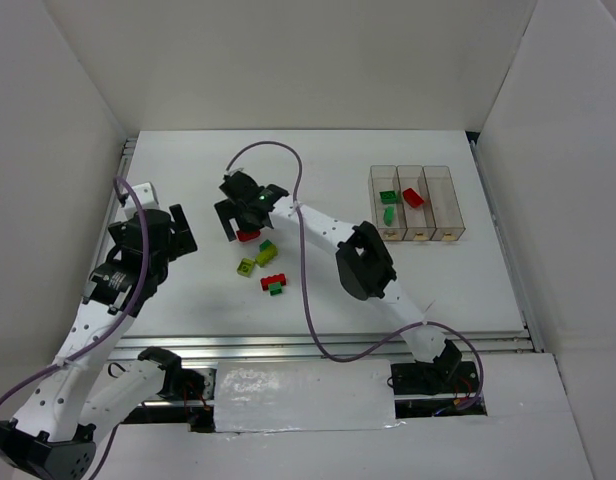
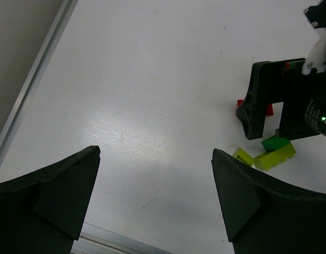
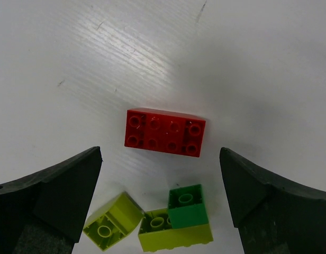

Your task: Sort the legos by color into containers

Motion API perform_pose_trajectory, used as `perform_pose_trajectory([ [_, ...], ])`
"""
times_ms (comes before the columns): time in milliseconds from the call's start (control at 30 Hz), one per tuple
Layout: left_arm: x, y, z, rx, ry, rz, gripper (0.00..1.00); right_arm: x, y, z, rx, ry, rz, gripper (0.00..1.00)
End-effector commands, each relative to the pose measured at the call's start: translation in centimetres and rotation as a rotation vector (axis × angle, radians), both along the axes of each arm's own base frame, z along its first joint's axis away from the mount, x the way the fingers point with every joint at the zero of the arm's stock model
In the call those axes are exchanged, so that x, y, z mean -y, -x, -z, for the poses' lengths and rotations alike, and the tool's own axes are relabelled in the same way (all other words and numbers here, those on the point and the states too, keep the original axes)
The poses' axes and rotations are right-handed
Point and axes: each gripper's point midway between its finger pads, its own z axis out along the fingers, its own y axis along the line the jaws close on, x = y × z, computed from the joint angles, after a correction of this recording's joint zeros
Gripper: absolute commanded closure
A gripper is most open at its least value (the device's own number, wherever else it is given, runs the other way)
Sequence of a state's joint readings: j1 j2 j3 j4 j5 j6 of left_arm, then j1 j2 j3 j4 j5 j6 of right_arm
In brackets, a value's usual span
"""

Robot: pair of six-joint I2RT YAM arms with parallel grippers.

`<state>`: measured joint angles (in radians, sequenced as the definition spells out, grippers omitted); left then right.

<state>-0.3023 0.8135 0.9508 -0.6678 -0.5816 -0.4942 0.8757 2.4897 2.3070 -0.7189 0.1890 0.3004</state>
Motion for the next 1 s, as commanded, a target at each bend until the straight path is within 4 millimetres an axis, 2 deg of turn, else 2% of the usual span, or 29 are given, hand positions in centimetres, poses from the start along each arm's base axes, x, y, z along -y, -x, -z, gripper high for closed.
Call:
perform_pose_trajectory([
  [0, 0.3, -0.6, -1.1, 0.041, 0.002, 0.028, 0.01, -1.4, 0.1, -0.1, 0.032, -0.003, -0.006, 0.01],
  [167, 0.7, -0.7, -1.2, 0.046, 0.010, 0.051, 0.00, -1.1, -0.1, 1.7, 0.014, 0.028, 0.006, 0.02],
  [400, 1.0, -0.6, -1.3, 0.057, 0.016, 0.076, 0.01, -0.6, -1.2, 1.8, 0.002, 0.001, 0.049, 0.10],
  [500, 1.2, -0.6, -1.4, 0.059, 0.018, 0.086, 0.00, -0.5, -1.4, 2.2, -0.007, 0.005, 0.044, 0.32],
  [667, 1.3, -0.6, -1.5, 0.064, 0.021, 0.098, 0.01, -0.4, -1.2, 2.2, -0.007, 0.001, 0.040, 0.50],
  [700, 1.3, -0.6, -1.5, 0.066, 0.022, 0.098, 0.00, -0.6, -1.3, 1.8, 0.001, -0.010, 0.039, 0.66],
  [733, 1.3, -0.6, -1.5, 0.066, 0.022, 0.098, 0.01, -0.6, -1.3, 1.3, 0.010, -0.021, 0.041, 0.80],
  [767, 1.3, -0.6, -1.5, 0.066, 0.022, 0.098, 0.01, -0.3, -1.1, 0.0, 0.021, -0.035, 0.047, 0.90],
  [800, 1.3, -0.6, -1.5, 0.067, 0.022, 0.100, 0.00, -0.5, -1.5, -1.4, 0.050, -0.068, 0.050, 0.94],
  [833, 1.4, -0.6, -1.6, 0.071, 0.026, 0.105, 0.00, -0.1, -1.8, -2.8, 0.072, -0.087, 0.060, 0.94],
  [867, 1.5, -0.6, -1.7, 0.077, 0.029, 0.111, 0.01, 0.3, -1.8, -6.1, 0.114, -0.132, 0.073, 0.94],
  [900, 1.5, -0.6, -1.7, 0.077, 0.028, 0.112, 0.01, 0.9, -1.9, -8.0, 0.137, -0.155, 0.082, 0.94],
  [933, 1.5, -0.6, -1.6, 0.076, 0.029, 0.113, 0.01, 2.5, -2.6, -12.4, 0.194, -0.210, 0.114, 0.94],
  [967, 1.6, -0.6, -1.6, 0.076, 0.028, 0.115, 0.01, 4.1, -2.9, -12.8, 0.198, -0.207, 0.143, 0.94],
])
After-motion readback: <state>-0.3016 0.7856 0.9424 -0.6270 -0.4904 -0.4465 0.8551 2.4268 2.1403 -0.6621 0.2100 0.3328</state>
